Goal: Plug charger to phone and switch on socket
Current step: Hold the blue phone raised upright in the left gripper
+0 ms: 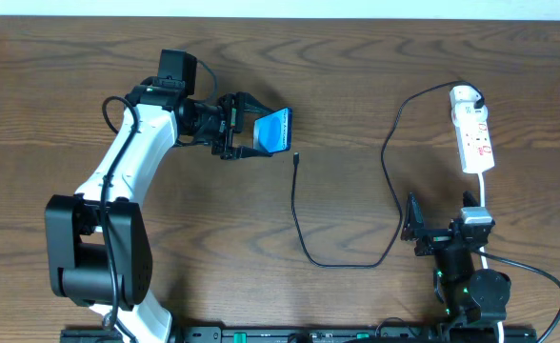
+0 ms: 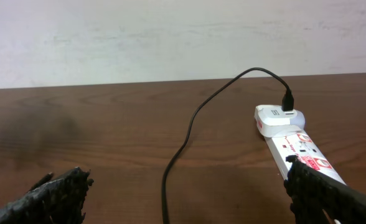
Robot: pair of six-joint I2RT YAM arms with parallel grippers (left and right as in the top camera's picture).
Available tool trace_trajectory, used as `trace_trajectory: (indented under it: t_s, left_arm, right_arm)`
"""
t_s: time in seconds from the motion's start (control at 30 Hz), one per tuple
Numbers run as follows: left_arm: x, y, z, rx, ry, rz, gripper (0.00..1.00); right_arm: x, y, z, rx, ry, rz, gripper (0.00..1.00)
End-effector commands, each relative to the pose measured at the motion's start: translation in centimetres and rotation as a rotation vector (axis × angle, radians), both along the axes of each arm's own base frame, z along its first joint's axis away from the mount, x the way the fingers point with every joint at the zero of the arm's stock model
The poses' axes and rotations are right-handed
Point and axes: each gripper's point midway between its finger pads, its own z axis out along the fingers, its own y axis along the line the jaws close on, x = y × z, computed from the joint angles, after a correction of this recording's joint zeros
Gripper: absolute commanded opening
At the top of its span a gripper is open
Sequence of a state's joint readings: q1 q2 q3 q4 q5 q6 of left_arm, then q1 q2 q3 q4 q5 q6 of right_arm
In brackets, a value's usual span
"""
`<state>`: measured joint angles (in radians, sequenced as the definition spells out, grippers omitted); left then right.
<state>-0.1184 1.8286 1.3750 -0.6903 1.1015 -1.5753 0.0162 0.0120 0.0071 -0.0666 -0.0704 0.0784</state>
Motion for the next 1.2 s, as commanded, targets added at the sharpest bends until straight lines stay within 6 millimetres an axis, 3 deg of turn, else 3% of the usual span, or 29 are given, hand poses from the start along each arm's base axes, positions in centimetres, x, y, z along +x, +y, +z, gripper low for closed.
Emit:
trace_trajectory:
  t_s: [0.0, 1.17]
  left_arm:
    - [0.11, -0.23, 2.72, -0.056, -0.037, -0.004, 0.64]
    - [0.11, -0.23, 2.72, -0.058, -0.011, 0.009, 0.64]
  right_arm:
    - [-0.02, -0.14, -0.05, -0.005, 0.0, -0.007, 0.99]
    - [0.01, -0.51, -0.06, -0.012, 0.0, -0.028, 0.99]
